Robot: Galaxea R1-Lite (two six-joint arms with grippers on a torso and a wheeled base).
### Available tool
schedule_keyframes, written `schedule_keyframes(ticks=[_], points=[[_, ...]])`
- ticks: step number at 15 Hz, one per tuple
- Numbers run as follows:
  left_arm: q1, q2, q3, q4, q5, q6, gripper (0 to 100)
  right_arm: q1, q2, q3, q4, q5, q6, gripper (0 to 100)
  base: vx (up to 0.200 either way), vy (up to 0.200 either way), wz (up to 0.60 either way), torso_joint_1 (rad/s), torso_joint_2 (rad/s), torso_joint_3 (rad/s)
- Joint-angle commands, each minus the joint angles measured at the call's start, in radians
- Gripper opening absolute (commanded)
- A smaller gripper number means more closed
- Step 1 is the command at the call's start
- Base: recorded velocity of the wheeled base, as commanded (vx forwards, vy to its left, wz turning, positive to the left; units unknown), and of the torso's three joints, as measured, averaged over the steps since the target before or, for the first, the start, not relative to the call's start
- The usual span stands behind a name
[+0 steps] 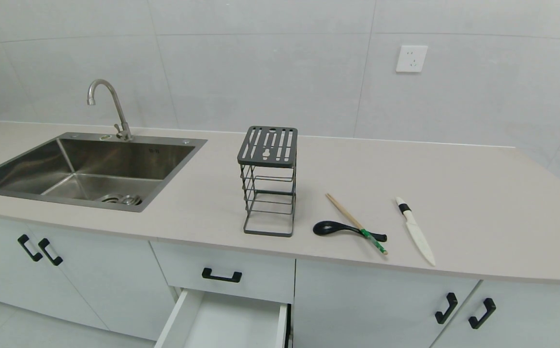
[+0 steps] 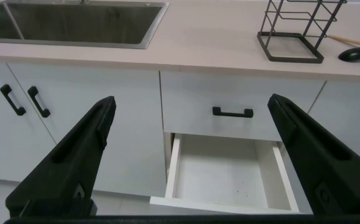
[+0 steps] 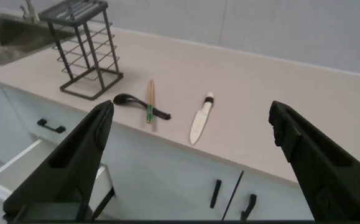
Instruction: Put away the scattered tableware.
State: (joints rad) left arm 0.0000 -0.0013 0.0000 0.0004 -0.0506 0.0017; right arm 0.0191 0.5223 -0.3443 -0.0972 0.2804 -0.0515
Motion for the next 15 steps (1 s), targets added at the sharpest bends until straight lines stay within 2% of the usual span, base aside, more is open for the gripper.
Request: schedule_keyframes(ticks=[1, 5, 6, 11, 15], points=[[0.000, 0.001, 0.000, 0.000, 0.000, 0.000, 100, 0.061, 0.196, -0.027, 0.002, 0.003, -0.001, 100, 0.000, 0.000, 0.00, 0.000, 0.00, 0.000], [0.000, 0.001, 0.000, 0.000, 0.000, 0.000, 100, 0.154, 0.415, -0.052, -0.001, 0.000, -0.001, 100, 0.000, 0.000, 0.00, 0.000, 0.00, 0.000], [0.000, 0.001, 0.000, 0.000, 0.000, 0.000, 100, 0.197, 0.512, -0.085, -0.001, -0.004, 0.004, 100, 0.000, 0.000, 0.00, 0.000, 0.00, 0.000], [0.000, 0.001, 0.000, 0.000, 0.000, 0.000, 100, 0.301, 0.745, -0.193, -0.001, -0.010, 0.082, 100, 0.000, 0.000, 0.00, 0.000, 0.00, 0.000], [0.000, 0.001, 0.000, 0.000, 0.000, 0.000, 100, 0.397, 0.924, -0.311, -0.001, -0.132, 0.185, 100, 0.000, 0.000, 0.00, 0.000, 0.00, 0.000]])
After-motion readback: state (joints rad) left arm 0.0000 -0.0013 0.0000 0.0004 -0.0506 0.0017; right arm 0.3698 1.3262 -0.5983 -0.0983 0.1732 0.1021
